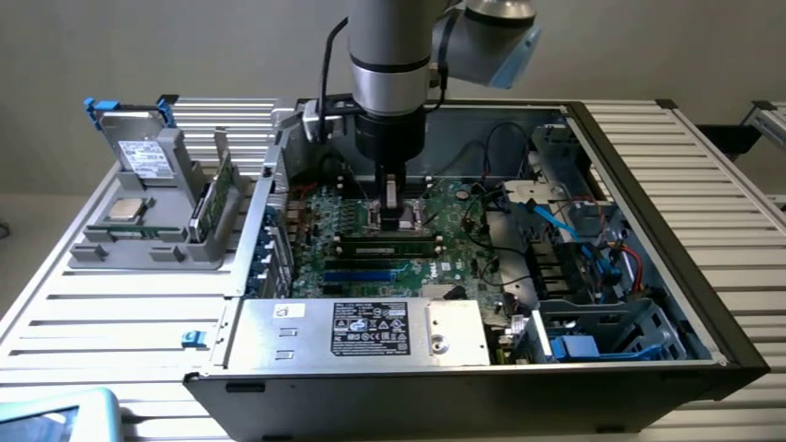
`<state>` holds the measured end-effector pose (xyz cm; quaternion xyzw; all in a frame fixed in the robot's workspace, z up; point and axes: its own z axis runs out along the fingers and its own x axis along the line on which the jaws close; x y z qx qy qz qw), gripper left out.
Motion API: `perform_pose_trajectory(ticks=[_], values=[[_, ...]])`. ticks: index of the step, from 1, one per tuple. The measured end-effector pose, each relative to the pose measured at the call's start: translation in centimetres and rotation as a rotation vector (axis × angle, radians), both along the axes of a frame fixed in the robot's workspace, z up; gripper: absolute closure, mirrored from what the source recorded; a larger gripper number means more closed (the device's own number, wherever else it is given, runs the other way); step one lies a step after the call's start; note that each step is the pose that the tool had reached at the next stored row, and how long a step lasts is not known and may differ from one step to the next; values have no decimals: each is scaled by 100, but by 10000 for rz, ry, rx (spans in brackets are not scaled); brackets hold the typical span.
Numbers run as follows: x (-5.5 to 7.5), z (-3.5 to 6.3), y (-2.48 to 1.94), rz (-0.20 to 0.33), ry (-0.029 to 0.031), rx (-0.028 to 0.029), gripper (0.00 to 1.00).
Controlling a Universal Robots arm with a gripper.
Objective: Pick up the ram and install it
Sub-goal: 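Press down the ram until it locks into place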
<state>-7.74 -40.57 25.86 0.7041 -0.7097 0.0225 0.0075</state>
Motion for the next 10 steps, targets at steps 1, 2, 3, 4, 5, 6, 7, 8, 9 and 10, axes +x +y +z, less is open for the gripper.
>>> perform_pose_trajectory(ticks=[1, 2, 3, 4, 5, 6, 7, 8, 9, 10], values=[[13, 6, 0, 0, 13, 1, 89], [18, 8, 0, 0, 26, 0, 89], [18, 8, 0, 0, 33, 1, 89], [18, 8, 0, 0, 33, 1, 89], [18, 8, 0, -1, 33, 0, 89], [18, 8, 0, -1, 33, 0, 89], [18, 9, 0, -1, 34, 0, 89], [19, 8, 0, 0, 34, 0, 89], [19, 9, 0, 0, 34, 0, 89], [19, 8, 0, 0, 34, 0, 89]])
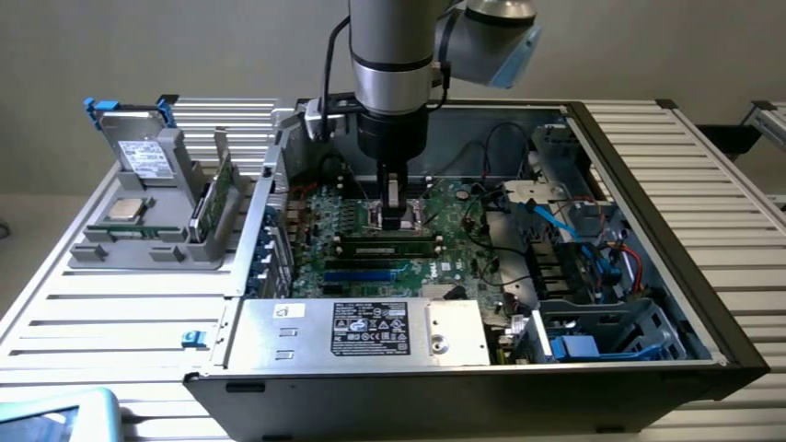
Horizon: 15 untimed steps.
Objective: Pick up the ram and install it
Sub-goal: 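Press down the ram until it locks into place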
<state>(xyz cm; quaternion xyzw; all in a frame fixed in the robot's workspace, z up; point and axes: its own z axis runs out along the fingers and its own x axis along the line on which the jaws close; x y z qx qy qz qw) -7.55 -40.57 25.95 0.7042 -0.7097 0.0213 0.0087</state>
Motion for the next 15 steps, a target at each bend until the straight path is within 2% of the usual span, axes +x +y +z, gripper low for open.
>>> perform_pose_trajectory(ticks=[10, 15], values=[[0, 0, 0, -51, 1, -1, 89], [0, 0, 0, -805, 1, -2, 89]])
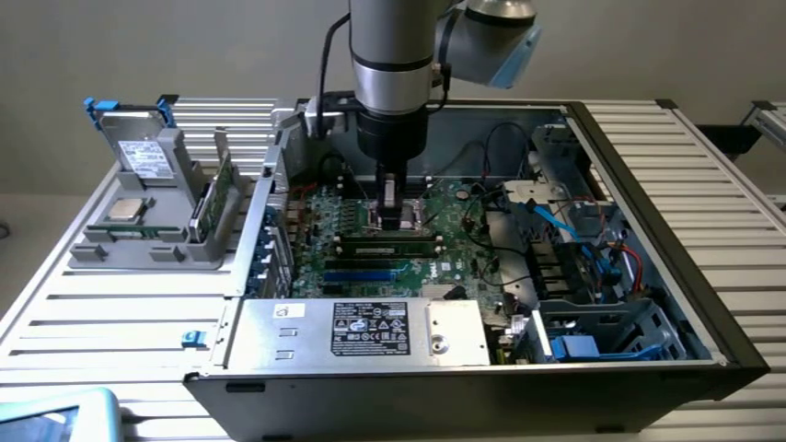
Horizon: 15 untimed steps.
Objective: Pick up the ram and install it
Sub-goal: 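Press down the ram until it locks into place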
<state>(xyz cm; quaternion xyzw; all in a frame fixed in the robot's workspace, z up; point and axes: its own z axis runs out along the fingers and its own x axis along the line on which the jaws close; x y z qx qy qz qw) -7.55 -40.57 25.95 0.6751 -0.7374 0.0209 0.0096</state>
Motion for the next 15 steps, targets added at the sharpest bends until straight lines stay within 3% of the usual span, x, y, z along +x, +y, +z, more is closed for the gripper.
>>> perform_pose_trajectory(ticks=[15], values=[[0, -1, 0, -2310, -1, 1, 89]])
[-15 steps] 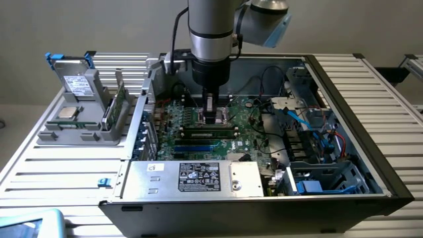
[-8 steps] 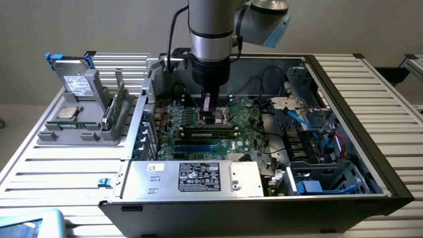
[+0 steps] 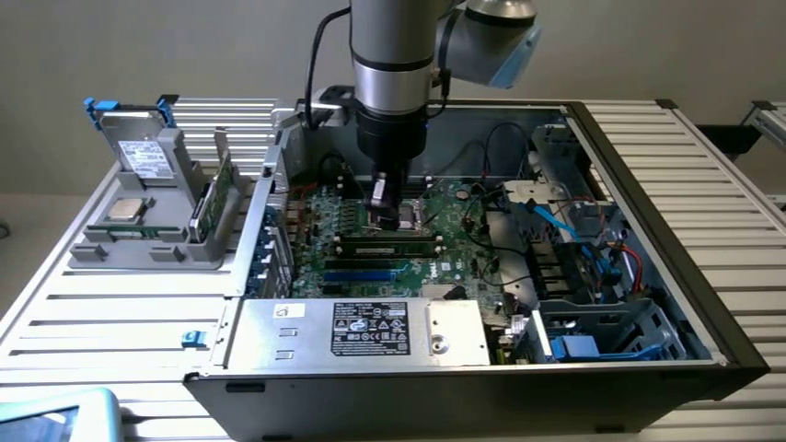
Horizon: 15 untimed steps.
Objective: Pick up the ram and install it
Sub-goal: 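Press down the ram until it locks into place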
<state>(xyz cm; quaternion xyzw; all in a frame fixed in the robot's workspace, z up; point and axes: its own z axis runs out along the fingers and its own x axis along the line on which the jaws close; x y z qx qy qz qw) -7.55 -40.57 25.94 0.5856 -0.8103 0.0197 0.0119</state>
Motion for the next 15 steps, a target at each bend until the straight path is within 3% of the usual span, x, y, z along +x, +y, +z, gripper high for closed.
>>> perform_pose_trajectory(ticks=[15], values=[[0, 0, 0, -2131, 7, 0, 89]])
